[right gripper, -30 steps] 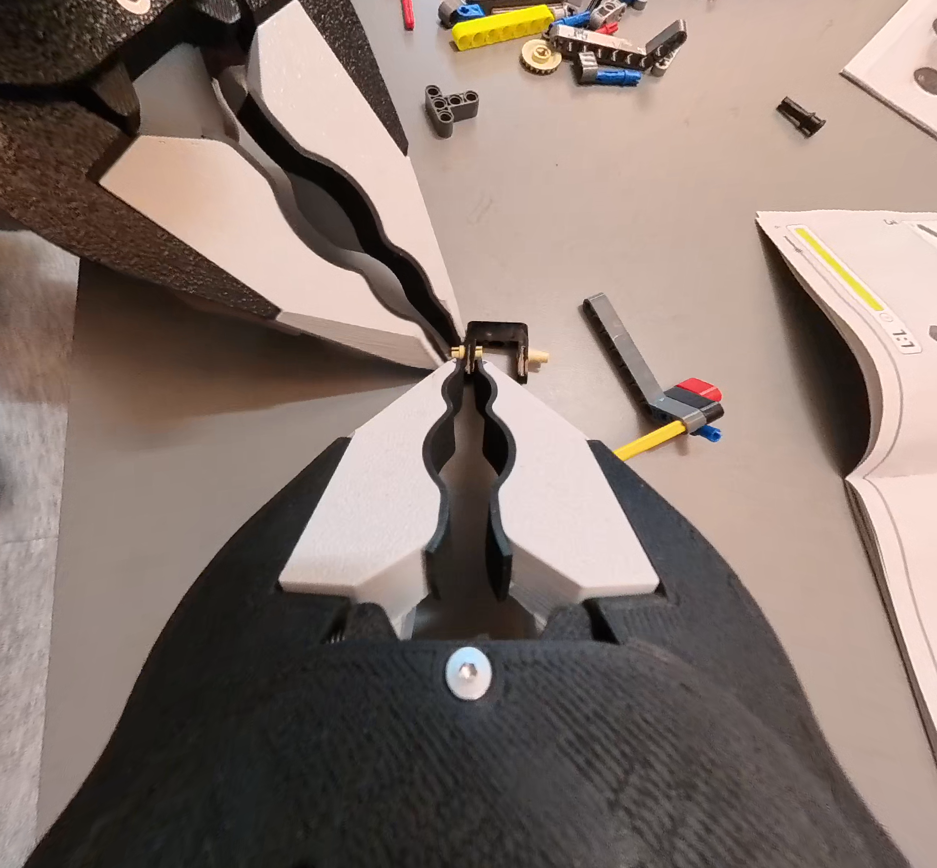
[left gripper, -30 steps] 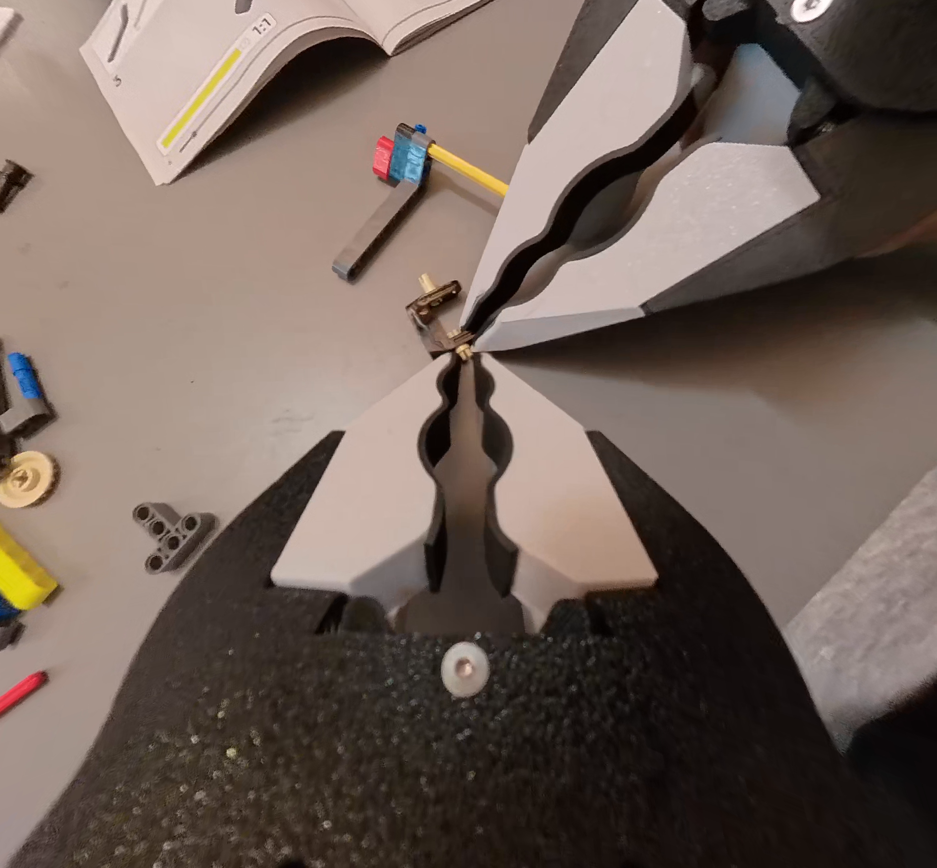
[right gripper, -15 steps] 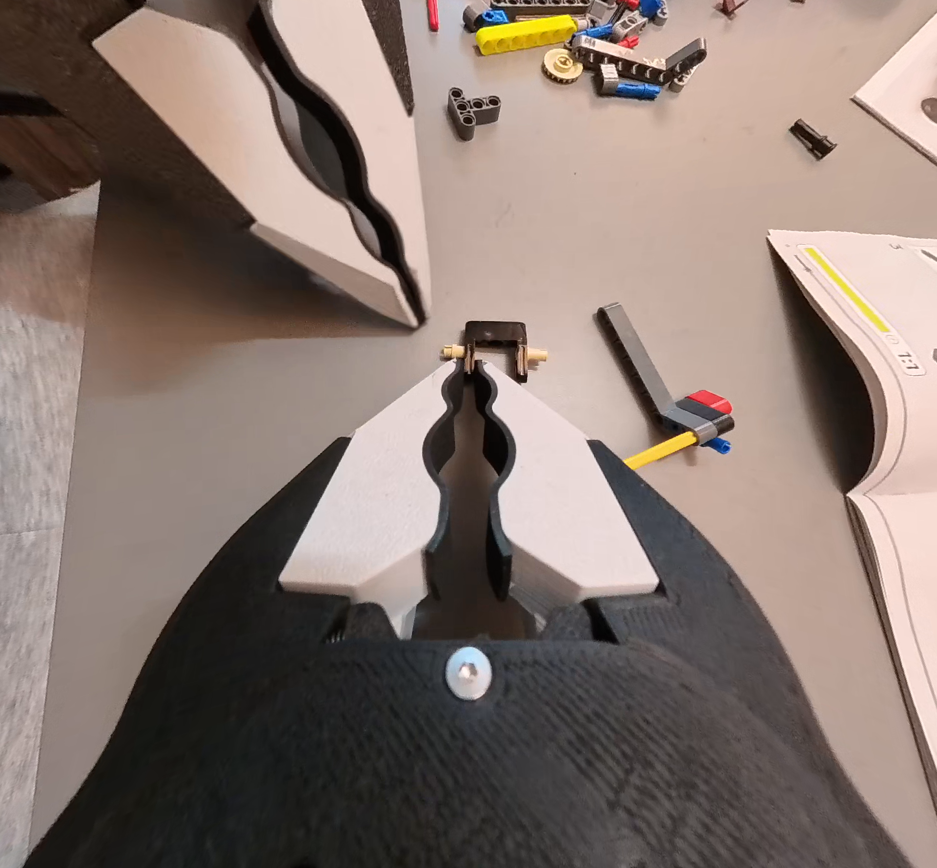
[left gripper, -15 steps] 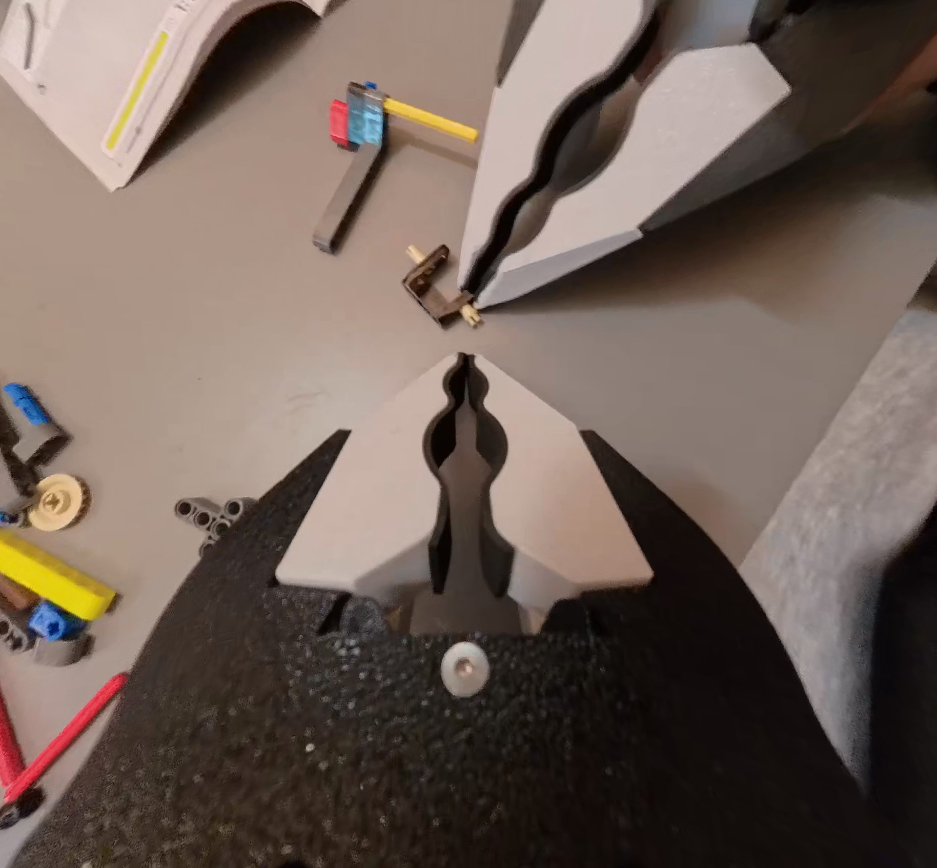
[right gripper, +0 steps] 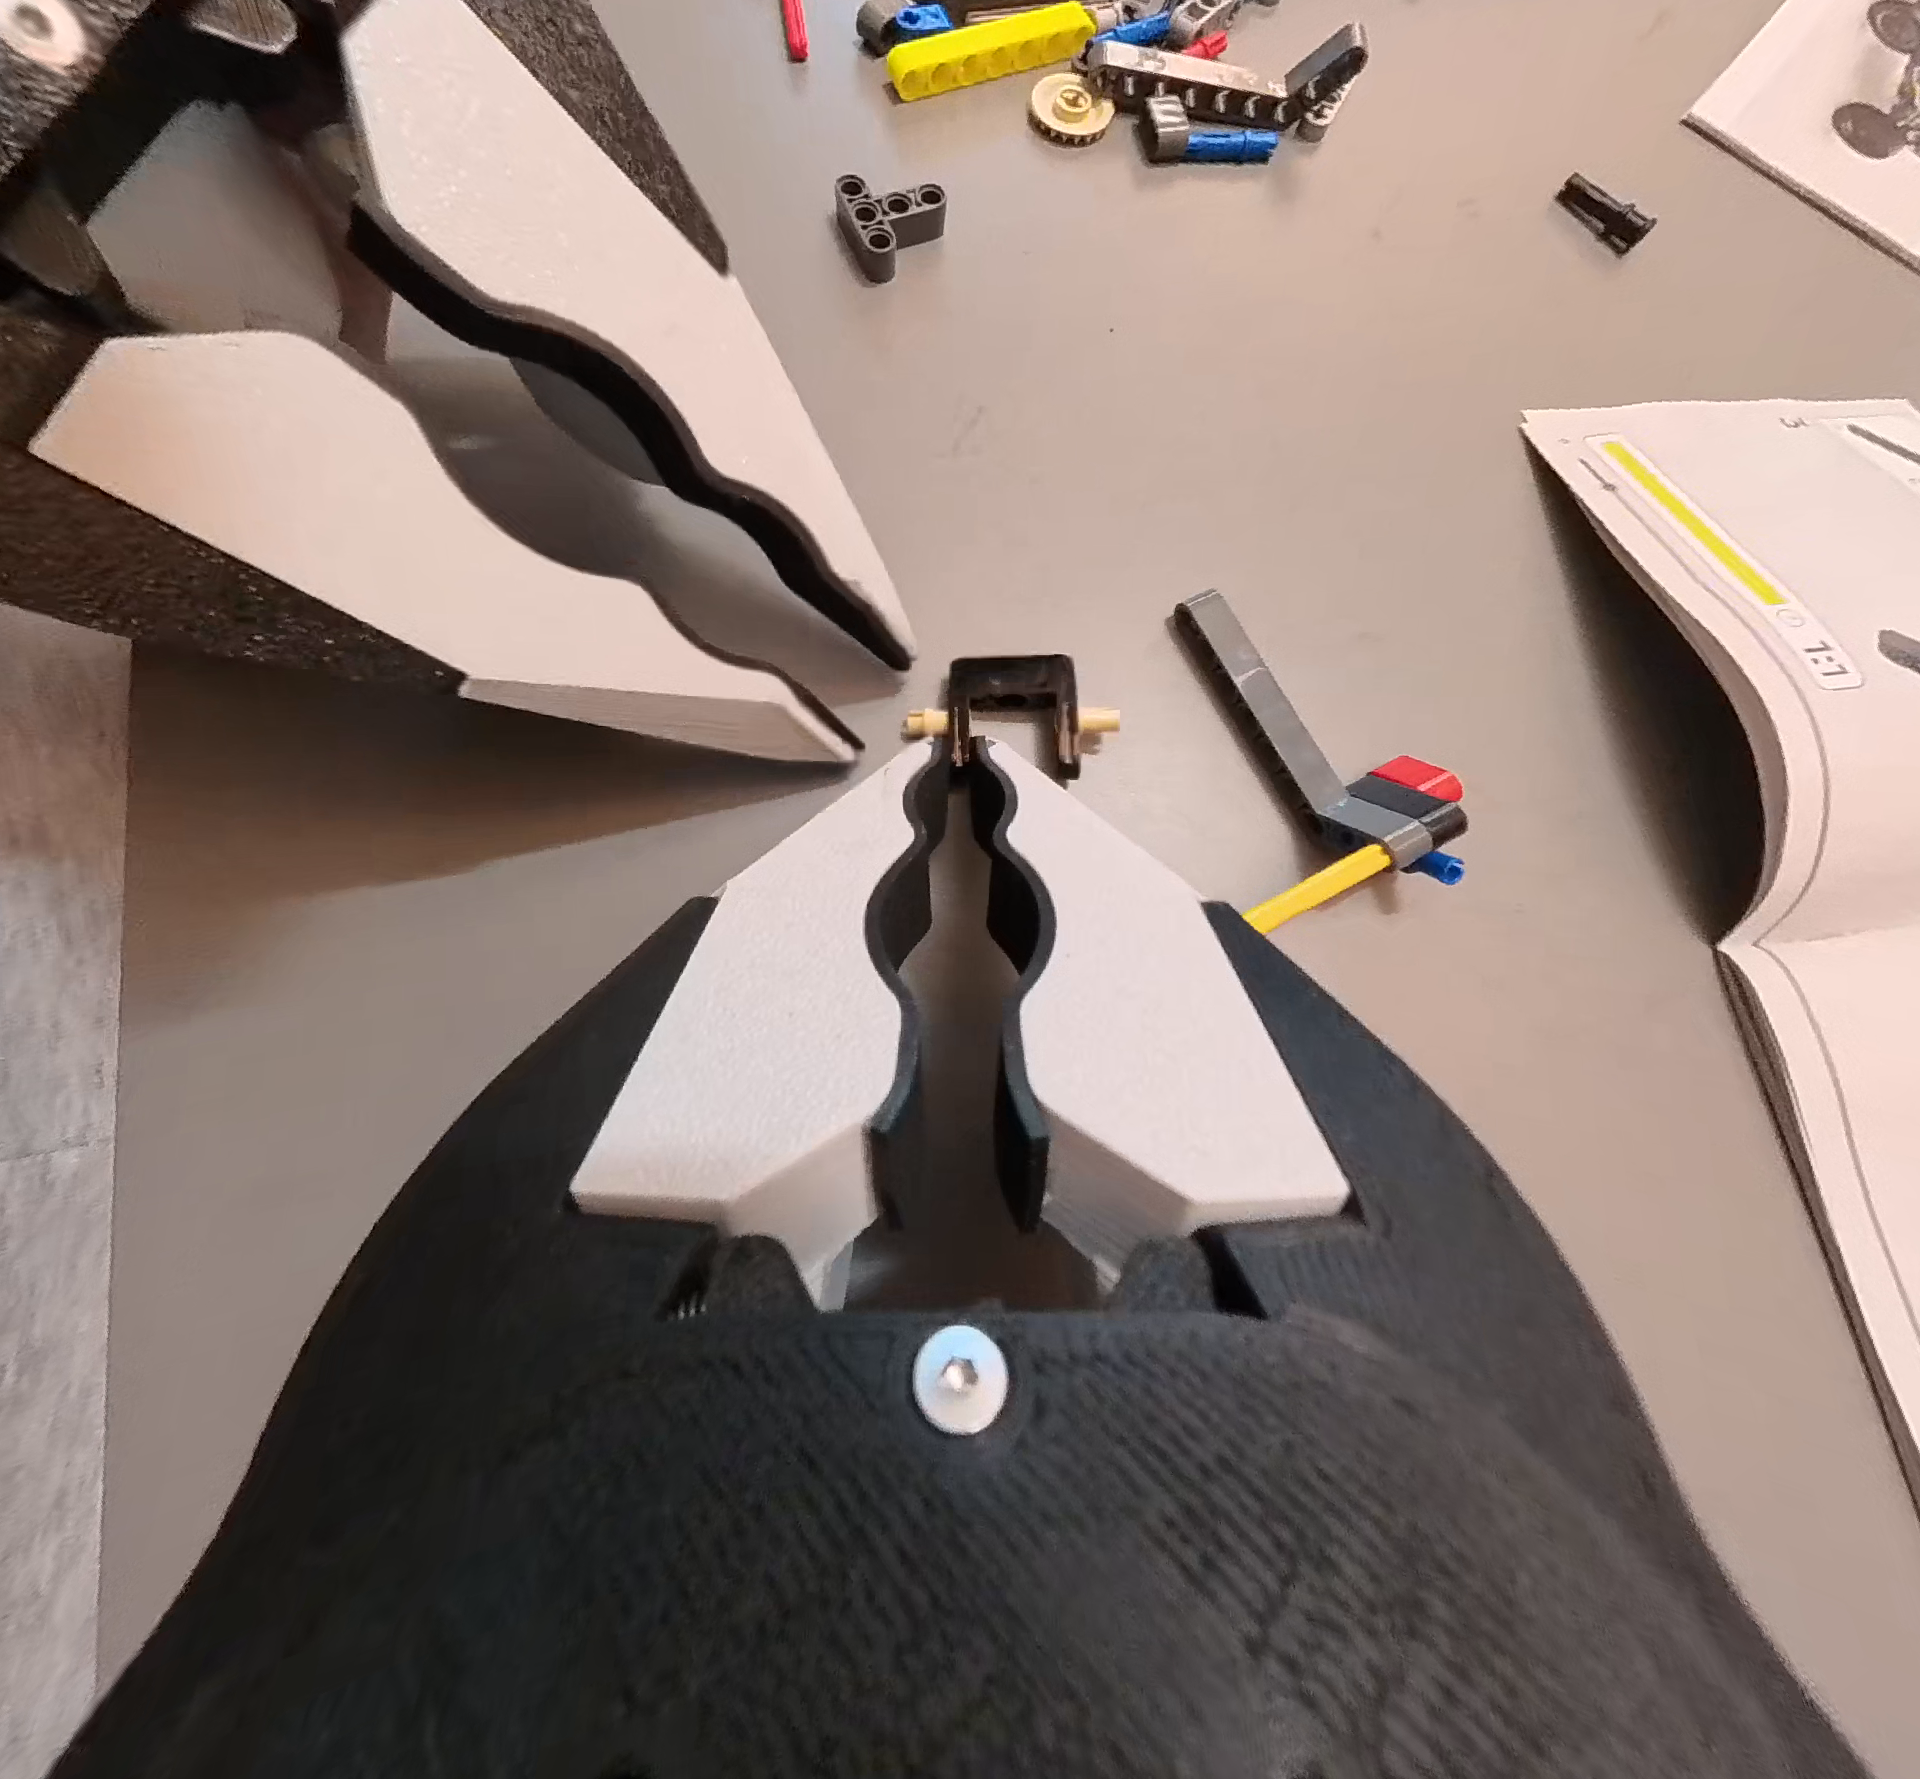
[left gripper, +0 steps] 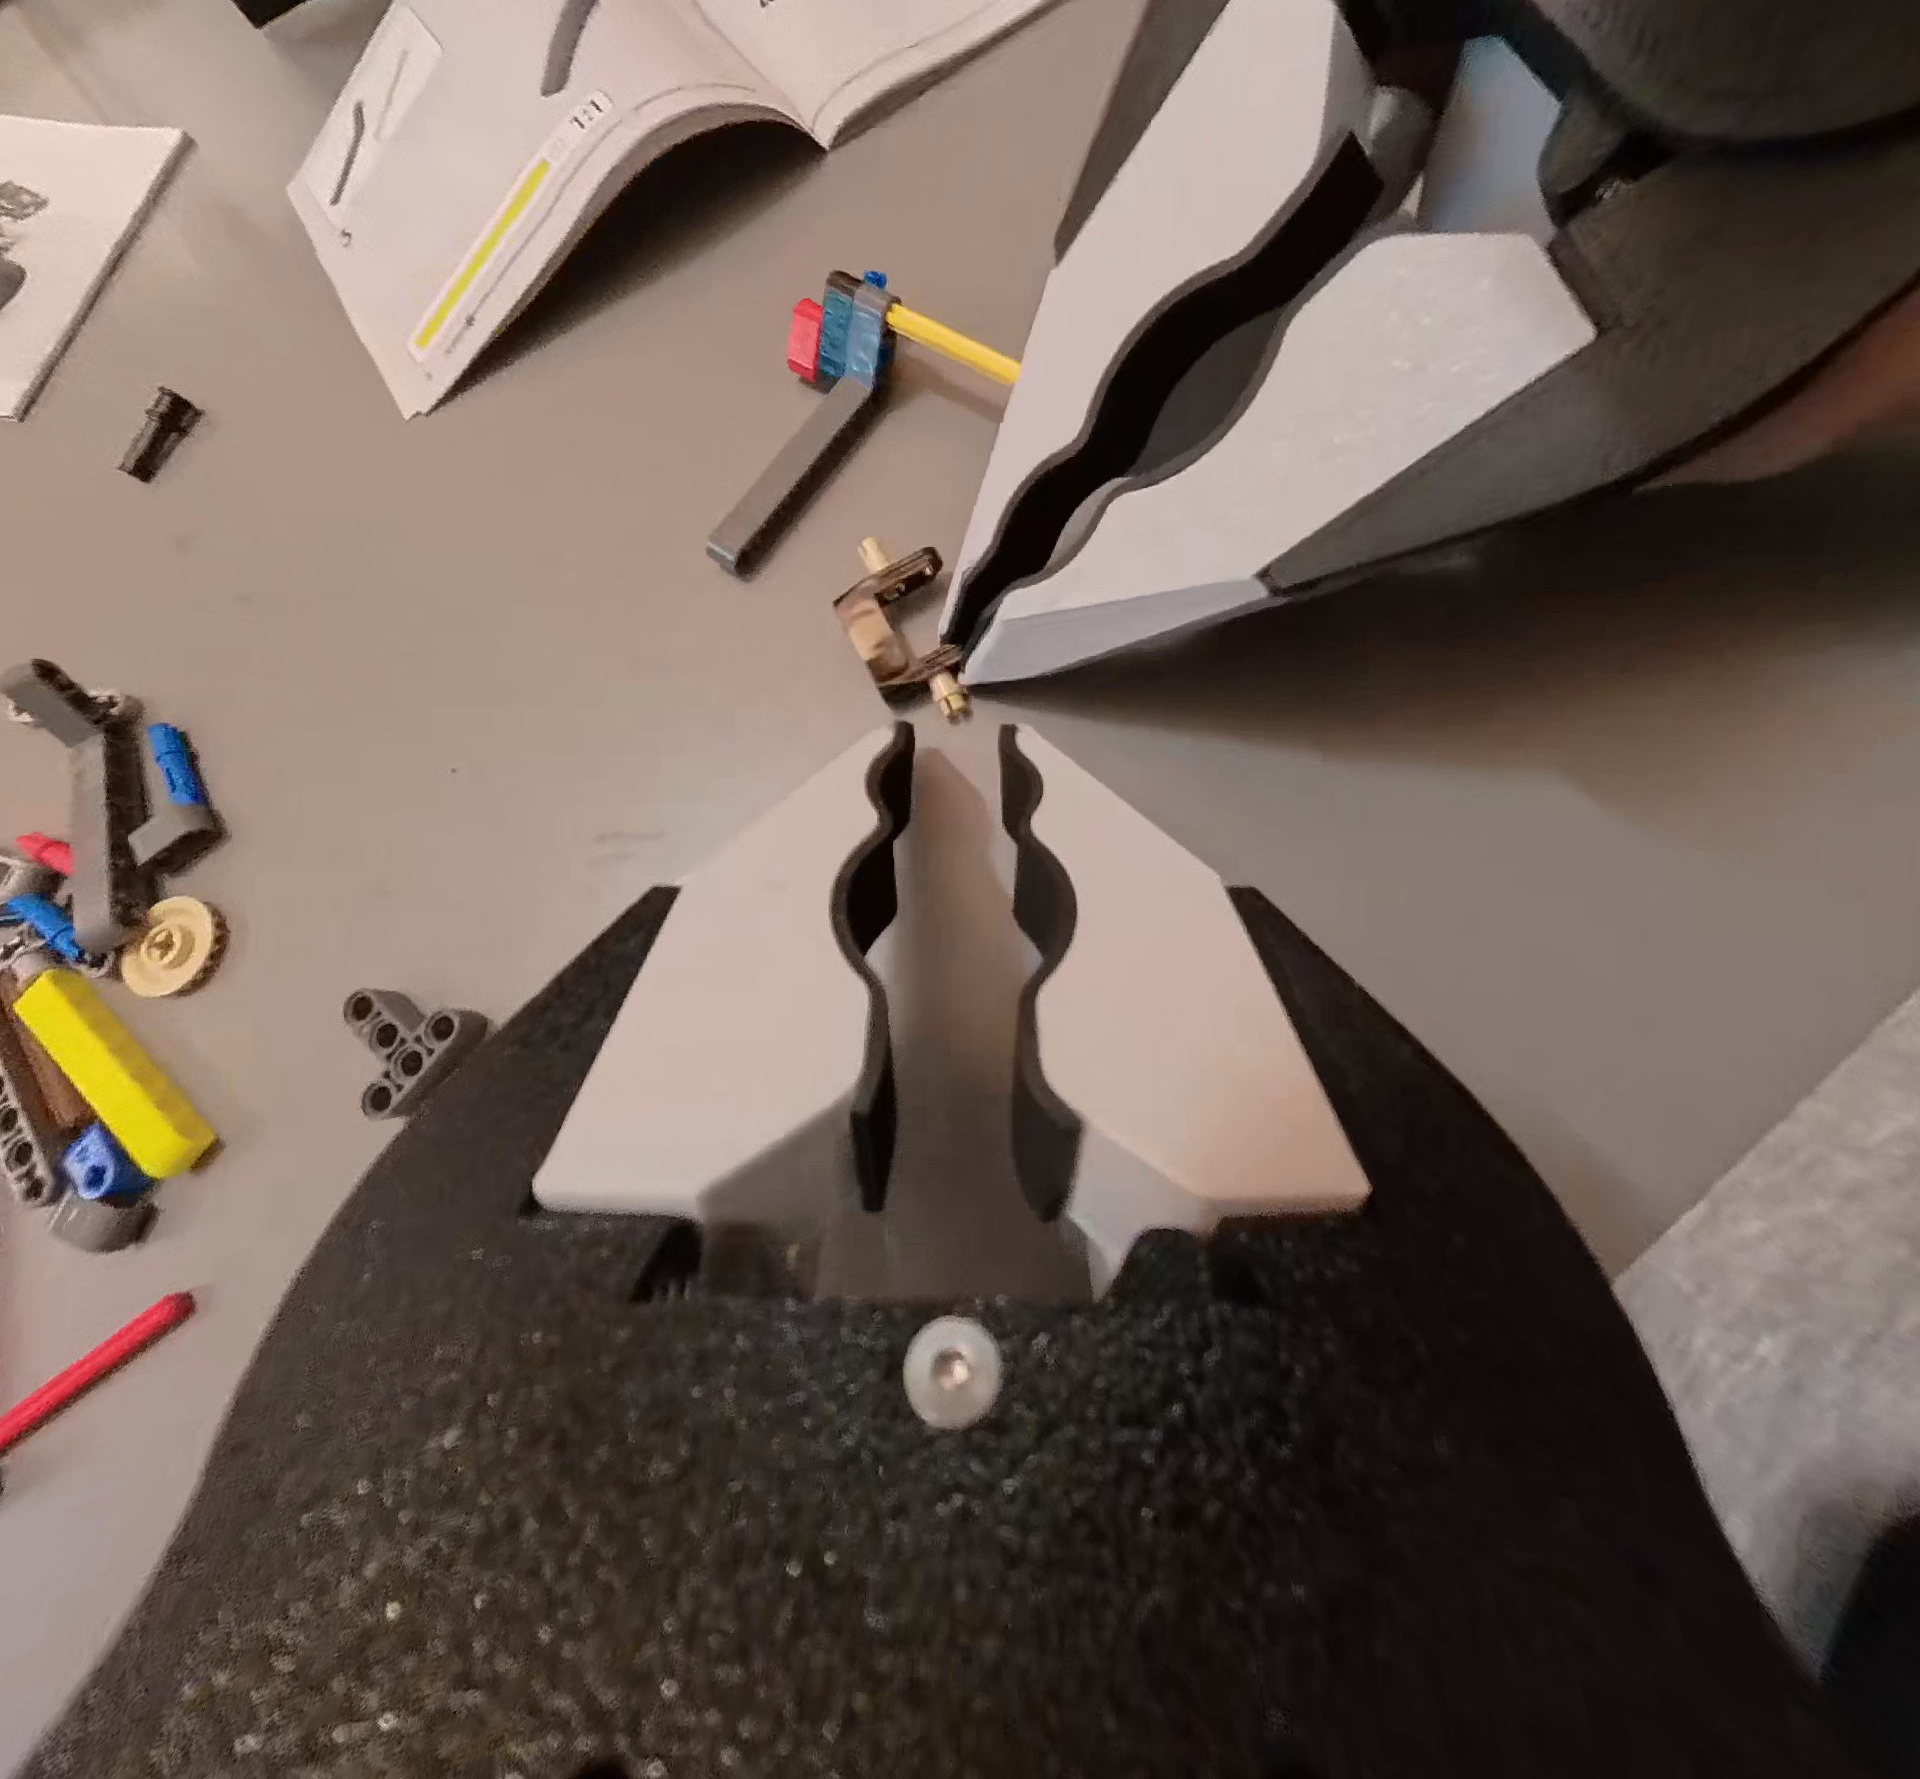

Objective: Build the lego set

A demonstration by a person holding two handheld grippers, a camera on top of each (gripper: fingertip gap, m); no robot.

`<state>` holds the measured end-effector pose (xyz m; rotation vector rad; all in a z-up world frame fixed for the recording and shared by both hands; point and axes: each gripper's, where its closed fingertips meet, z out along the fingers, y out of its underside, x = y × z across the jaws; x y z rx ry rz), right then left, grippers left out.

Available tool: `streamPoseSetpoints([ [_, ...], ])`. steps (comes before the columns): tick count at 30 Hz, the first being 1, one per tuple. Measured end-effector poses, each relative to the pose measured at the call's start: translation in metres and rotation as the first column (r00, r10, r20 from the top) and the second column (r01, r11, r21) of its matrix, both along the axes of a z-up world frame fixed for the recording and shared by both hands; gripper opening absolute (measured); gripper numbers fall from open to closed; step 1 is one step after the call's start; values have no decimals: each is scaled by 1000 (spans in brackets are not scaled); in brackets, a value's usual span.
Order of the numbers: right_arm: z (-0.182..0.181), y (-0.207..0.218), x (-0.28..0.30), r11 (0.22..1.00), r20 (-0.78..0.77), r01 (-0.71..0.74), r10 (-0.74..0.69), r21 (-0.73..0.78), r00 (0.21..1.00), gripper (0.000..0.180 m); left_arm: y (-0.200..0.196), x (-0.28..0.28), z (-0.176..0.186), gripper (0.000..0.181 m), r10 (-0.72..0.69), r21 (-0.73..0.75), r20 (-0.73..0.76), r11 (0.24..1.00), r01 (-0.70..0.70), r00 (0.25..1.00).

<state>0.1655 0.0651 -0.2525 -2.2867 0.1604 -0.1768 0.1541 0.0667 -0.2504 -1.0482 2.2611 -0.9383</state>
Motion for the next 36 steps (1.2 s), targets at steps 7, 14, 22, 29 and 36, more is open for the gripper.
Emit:
streamPoseSetpoints([
  [7, 8, 6, -1, 994, -99, 84, -77, 69, 992, 2, 3, 5, 3, 13, 31, -4, 21, 1000, -31, 999],
  [14, 9, 8, -2, 989, -172, 118, -102, 89, 980, 2, 3, 6, 4, 10, 34, 11, 40, 999, -34, 999],
  [22, 12, 8, -1, 982, -228, 147, -117, 118, 966, 2, 5, 10, 7, 3, 46, 35, 79, 998, -48, 996],
  [29, 6, 10, -1, 984, -128, 166, -158, 58, 979, 2, 10, 9, 0, 2, 31, 77, 53, 996, -35, 998],
  [36, 0, 12, 1, 984, -53, 180, -179, 14, 982, 2, 13, 10, -4, 2, 48, 144, 73, 988, -58, 996],
])
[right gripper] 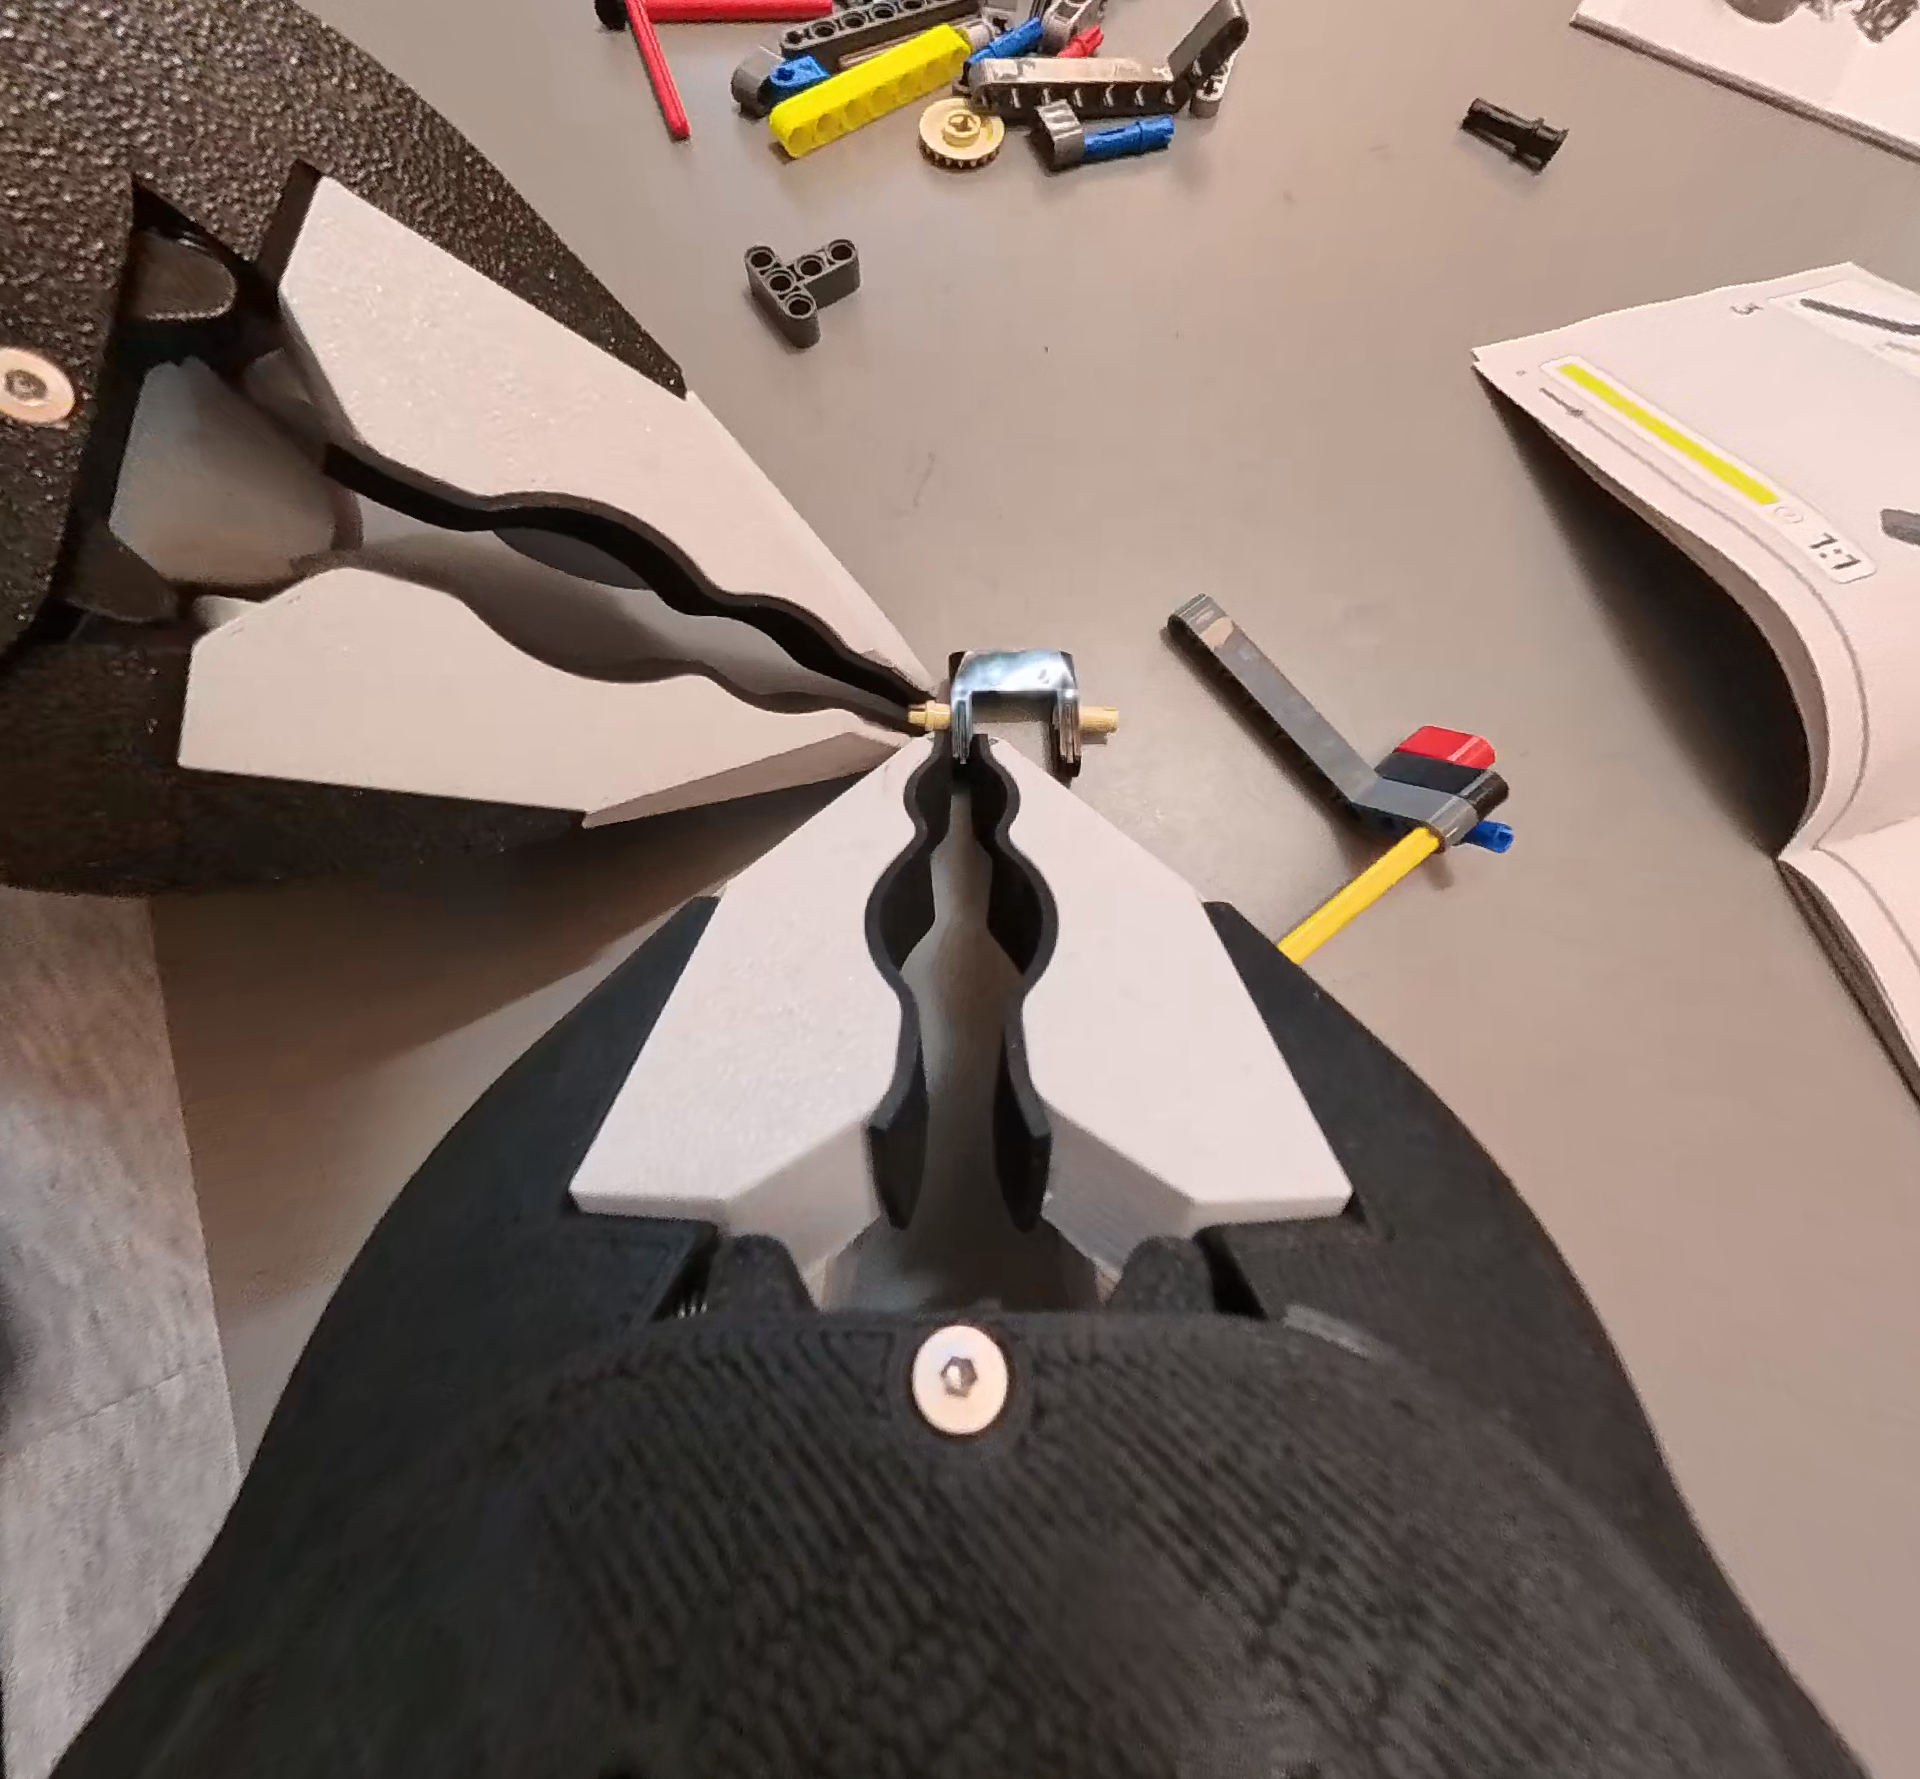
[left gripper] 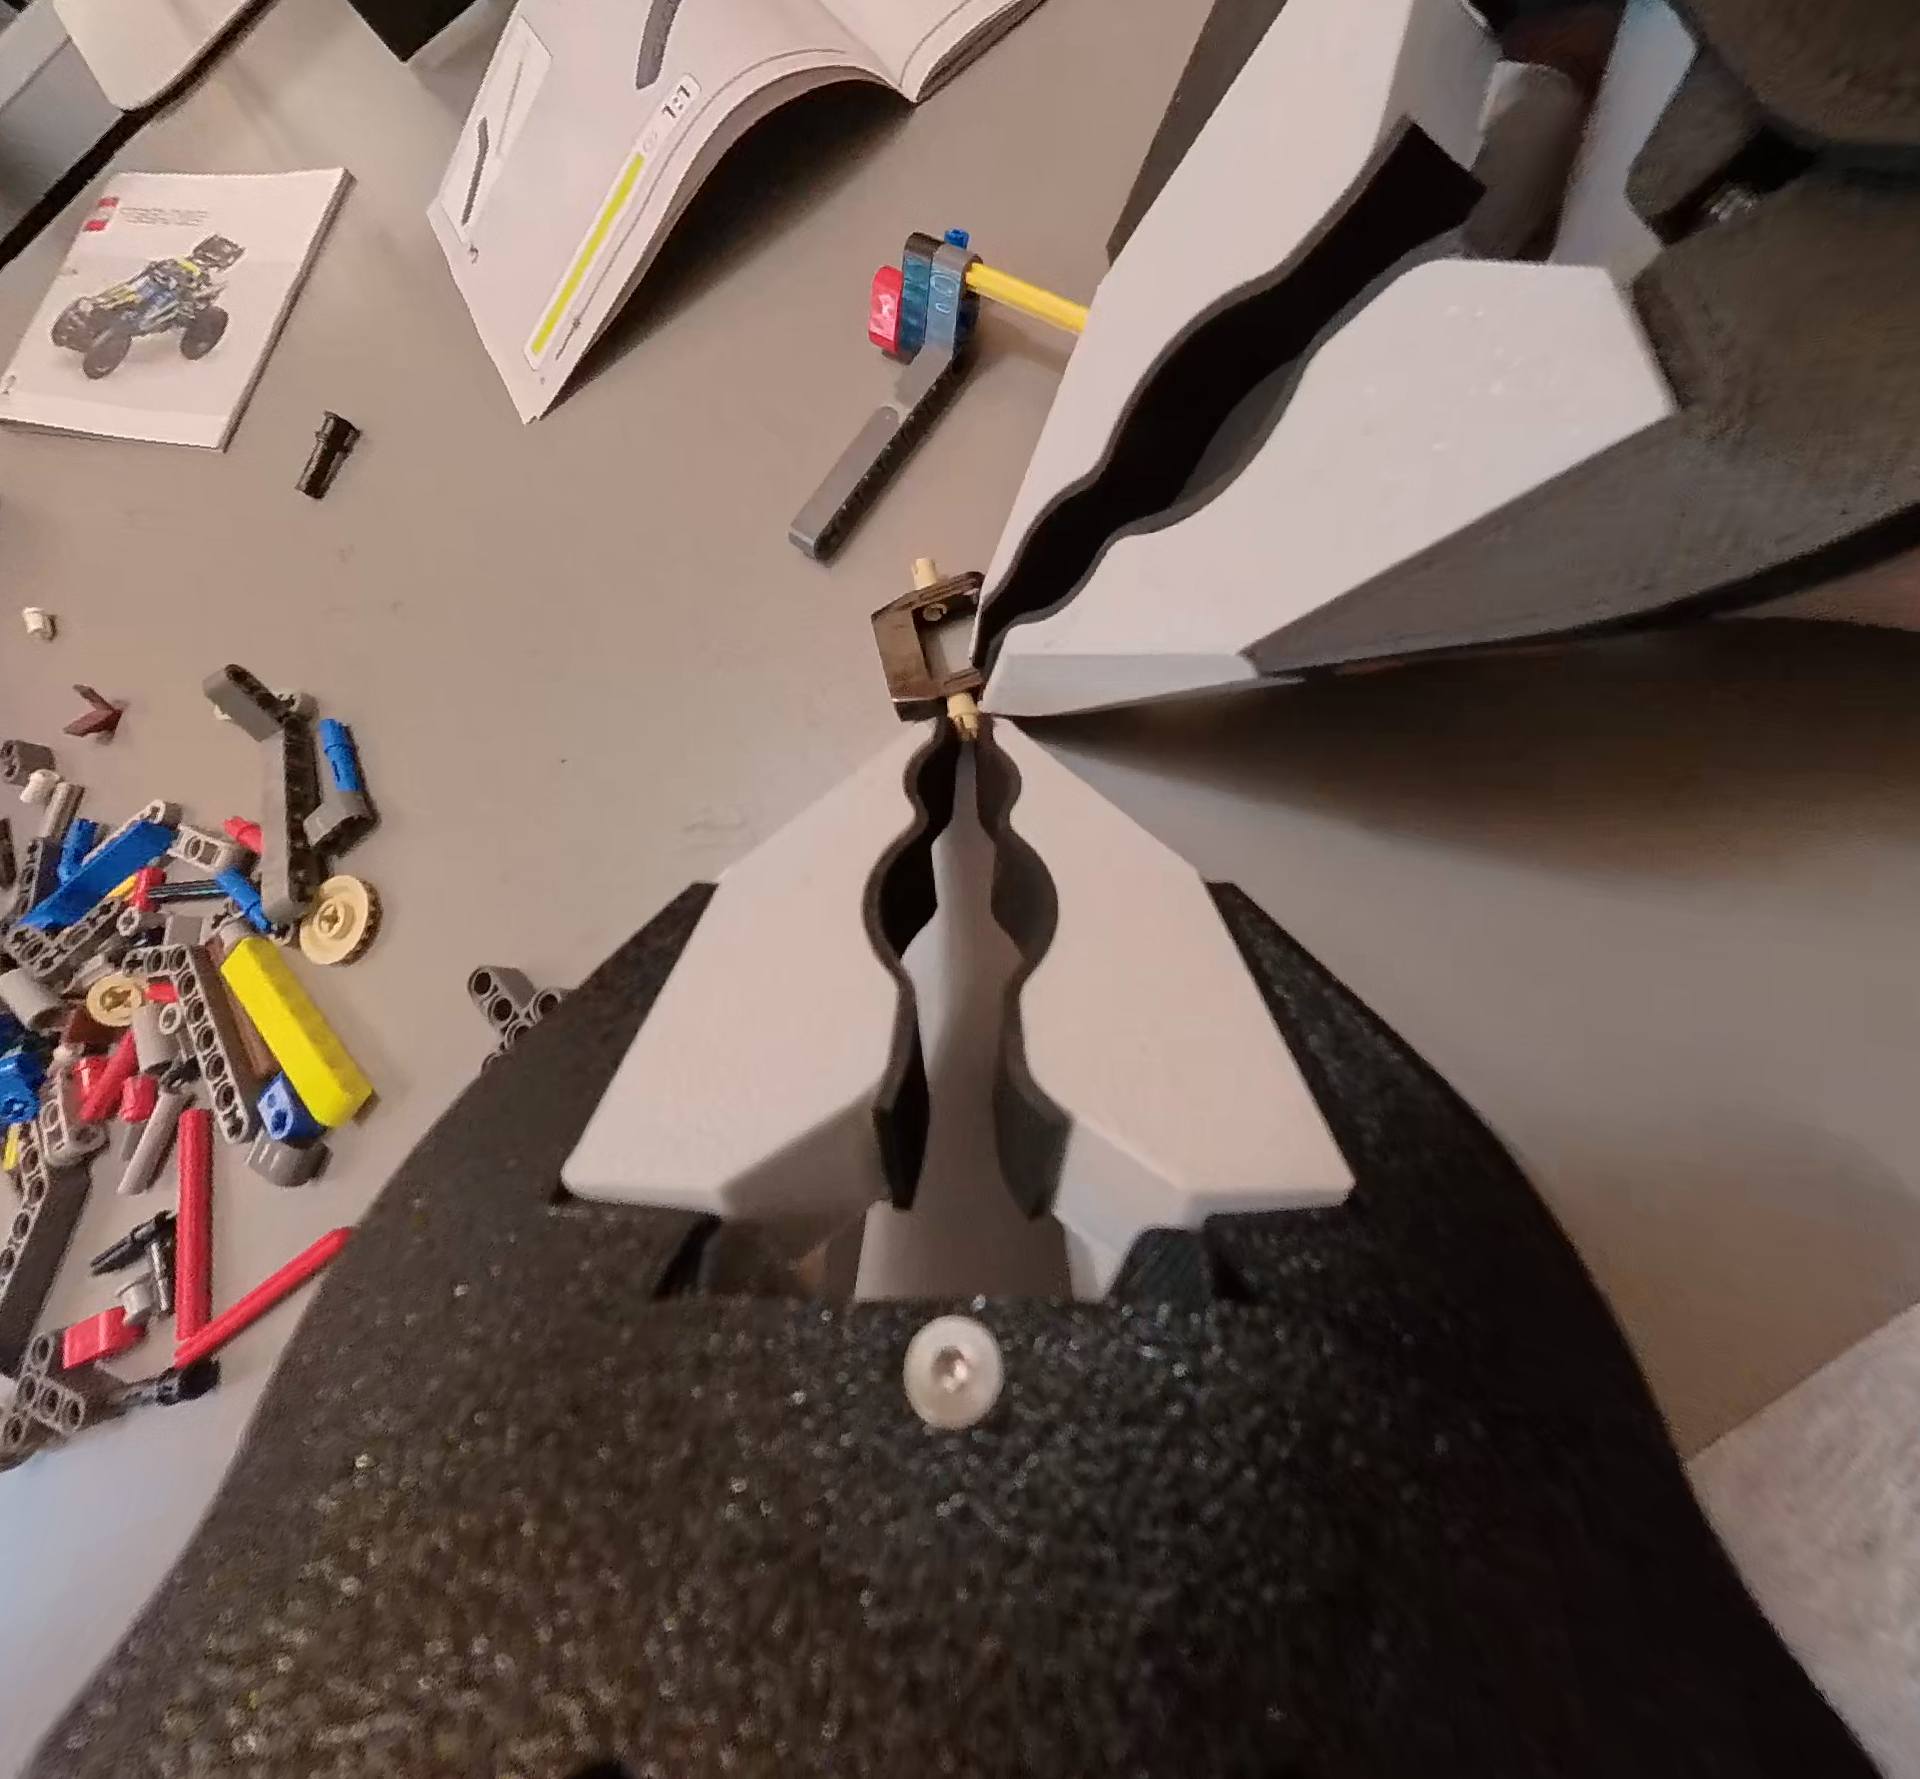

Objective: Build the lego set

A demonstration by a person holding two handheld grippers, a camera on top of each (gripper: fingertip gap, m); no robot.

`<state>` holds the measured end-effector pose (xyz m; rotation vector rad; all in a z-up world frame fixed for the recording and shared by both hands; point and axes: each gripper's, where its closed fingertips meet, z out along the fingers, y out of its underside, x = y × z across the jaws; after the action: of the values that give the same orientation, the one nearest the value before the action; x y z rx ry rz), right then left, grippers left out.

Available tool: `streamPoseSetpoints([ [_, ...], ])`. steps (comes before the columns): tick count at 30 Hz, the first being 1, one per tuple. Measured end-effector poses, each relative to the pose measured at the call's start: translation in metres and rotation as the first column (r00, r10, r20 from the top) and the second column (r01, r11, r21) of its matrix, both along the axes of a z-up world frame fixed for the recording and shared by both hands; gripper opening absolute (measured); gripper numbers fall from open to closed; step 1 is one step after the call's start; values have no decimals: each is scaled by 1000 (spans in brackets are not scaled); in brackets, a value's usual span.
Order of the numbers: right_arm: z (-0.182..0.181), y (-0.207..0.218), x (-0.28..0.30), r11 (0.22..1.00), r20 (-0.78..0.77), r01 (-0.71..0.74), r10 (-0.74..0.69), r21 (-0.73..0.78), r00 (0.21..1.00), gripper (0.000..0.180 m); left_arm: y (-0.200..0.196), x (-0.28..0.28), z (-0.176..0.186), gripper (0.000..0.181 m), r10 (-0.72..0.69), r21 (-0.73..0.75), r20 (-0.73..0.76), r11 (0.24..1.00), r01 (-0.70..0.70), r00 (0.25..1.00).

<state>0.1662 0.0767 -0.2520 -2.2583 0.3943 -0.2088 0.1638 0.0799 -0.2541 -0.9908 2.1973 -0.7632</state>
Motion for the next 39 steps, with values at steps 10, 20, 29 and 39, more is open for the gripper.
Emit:
streamPoseSetpoints([
  [10, 2, 0, -2, 999, -54, -11, 13, 33, 998, 2, 0, -2, 0, 1, -98, 42, 29, 994, 97, 995],
  [20, 8, -4, -2, 997, -52, -40, 43, 70, 998, 2, 4, -14, 0, 0, -132, -60, -35, 990, 130, 991],
  [29, 7, -2, -5, 997, -53, -45, 48, 62, 997, 2, -1, -18, 5, 13, -138, -62, -1, 988, 138, 990],
  [39, 22, 2, -11, 977, -182, -11, 50, 211, 982, 2, -4, -10, 27, 12, -70, -101, 147, 991, 85, 987],
])
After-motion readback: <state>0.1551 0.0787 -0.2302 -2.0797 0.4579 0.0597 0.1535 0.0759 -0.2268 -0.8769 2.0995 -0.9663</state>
